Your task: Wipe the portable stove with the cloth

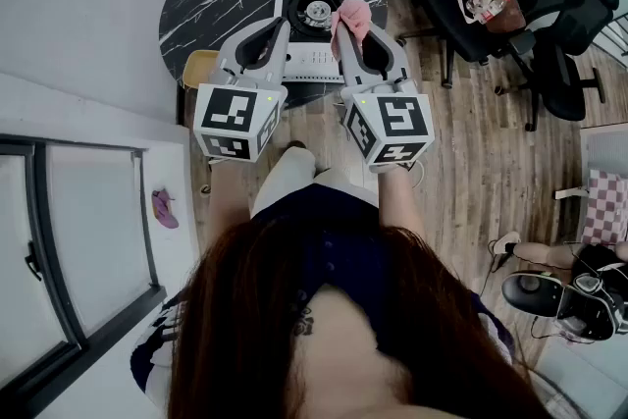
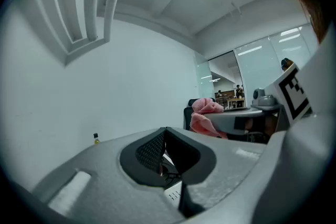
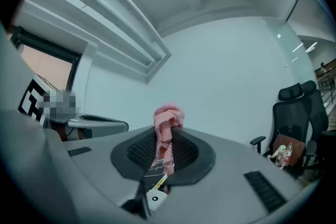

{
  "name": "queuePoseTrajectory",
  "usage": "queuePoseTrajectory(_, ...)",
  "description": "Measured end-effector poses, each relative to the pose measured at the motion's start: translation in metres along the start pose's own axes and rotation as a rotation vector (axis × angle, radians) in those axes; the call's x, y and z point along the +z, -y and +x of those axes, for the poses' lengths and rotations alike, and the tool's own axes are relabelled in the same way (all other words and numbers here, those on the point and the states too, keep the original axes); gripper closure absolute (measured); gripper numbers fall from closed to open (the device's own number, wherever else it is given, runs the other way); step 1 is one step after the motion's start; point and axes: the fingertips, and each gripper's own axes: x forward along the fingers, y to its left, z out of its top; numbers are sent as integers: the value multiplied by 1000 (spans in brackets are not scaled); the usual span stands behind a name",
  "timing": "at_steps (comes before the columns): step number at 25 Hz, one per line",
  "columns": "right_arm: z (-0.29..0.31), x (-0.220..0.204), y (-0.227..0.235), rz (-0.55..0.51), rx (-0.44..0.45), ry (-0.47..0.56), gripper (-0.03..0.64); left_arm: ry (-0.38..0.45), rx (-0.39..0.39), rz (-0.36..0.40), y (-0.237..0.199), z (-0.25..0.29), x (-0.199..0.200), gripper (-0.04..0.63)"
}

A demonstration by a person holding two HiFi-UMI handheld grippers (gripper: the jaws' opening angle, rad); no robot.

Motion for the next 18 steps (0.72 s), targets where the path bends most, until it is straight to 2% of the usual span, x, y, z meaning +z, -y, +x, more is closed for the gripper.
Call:
queuePoseTrajectory(7,20,0,-6,-41,-17,-25,554,-3,-19,-13,-20,9,3,583)
queuePoseTrajectory(18,68,-6,5,40,-40,-22,555,14,-66,-5,-57,35,2,583)
